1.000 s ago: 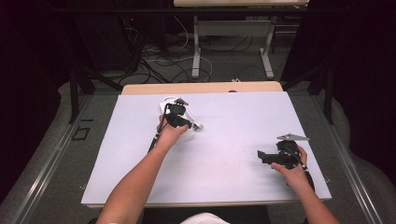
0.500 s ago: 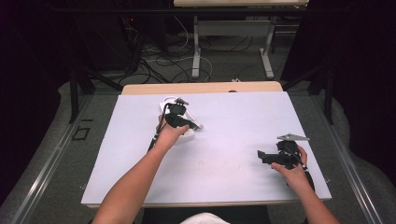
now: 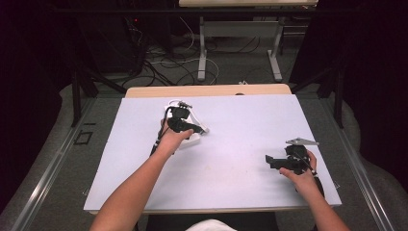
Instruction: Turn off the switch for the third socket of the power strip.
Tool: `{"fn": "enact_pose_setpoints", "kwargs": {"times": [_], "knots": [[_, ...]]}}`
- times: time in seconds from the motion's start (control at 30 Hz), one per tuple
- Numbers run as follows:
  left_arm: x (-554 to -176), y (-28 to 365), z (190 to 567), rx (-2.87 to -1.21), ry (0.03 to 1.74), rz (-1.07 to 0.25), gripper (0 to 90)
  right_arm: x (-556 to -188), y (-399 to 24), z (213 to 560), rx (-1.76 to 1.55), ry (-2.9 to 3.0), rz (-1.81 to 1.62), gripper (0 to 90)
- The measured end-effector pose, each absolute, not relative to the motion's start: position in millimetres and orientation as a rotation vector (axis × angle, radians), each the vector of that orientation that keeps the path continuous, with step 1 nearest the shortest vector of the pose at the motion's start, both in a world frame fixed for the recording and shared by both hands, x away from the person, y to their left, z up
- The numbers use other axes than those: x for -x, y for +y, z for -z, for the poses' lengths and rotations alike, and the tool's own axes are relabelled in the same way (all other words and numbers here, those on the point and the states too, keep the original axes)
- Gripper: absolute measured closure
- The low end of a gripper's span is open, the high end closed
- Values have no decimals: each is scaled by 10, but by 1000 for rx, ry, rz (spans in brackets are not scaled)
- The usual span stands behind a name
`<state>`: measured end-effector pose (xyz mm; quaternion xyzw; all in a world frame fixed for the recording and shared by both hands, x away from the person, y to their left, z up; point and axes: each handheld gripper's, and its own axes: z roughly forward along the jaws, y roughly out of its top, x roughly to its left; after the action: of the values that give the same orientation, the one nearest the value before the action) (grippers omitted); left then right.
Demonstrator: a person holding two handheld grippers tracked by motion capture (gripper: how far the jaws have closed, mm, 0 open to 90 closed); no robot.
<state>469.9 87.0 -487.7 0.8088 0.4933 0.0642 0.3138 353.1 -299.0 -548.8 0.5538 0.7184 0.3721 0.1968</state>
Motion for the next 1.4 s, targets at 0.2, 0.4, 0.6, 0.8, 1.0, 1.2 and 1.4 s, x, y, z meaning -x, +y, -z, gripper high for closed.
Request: {"fn": "enact_pose_setpoints", "kwargs": {"times": [0.2,0.4,0.6,0.8,1.0,1.2,1.4], "knots": [[-4645,894,4873,-2100,1297,-177,426,-3530,-2987,5488,-1549,2012,-1041,7],[-4607,958,4861,-2100,1285,-190,391,-3527,-2986,5485,-1549,2012,-1041,8],[-4569,1021,4841,-2079,1274,-190,372,-3528,-2985,5487,-1543,2013,-1040,8],[-4536,1080,4843,-2071,1232,-196,343,-3527,-2985,5486,-1547,2012,-1040,8],[-4502,1125,4827,-2080,1221,-195,323,-3527,-2980,5487,-1543,2013,-1040,8],[-4450,1174,4825,-2065,1225,-179,297,-3526,-2982,5488,-1544,2013,-1040,8],[-4390,1223,4810,-2049,1237,-183,263,-3525,-2977,5487,-1545,2013,-1041,8]]}}
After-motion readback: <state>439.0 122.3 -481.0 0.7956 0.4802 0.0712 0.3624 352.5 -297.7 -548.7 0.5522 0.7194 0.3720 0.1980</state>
